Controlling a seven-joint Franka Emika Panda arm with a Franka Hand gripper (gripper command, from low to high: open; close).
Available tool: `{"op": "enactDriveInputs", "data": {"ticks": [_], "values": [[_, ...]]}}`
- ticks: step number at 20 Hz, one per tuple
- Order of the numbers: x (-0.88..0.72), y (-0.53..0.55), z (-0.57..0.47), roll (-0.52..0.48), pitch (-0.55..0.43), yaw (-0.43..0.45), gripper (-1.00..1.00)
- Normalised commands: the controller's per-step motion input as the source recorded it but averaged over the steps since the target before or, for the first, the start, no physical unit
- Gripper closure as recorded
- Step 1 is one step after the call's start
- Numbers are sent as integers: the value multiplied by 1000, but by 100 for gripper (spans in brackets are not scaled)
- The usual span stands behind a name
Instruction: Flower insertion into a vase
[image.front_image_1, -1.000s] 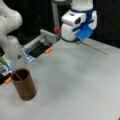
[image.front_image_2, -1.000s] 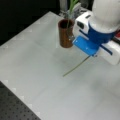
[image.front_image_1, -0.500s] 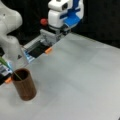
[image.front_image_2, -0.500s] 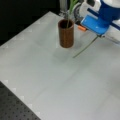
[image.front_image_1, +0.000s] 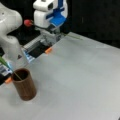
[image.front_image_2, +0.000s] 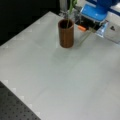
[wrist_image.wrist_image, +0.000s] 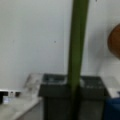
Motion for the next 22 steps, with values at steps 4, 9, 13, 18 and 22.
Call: {"op": "enactDriveInputs", "data": {"ticks": [4, 9, 13, 18, 22], "values": [[-552, -451, -38, 168, -50, 29, 100], [-501, -382, -58, 82, -53, 59, 100], [-447, -431, -60, -7, -34, 89, 100], [-420, -584, -51, -50, -12, 113, 100], [-266, -390, -42, -30, -22, 109, 100]]}}
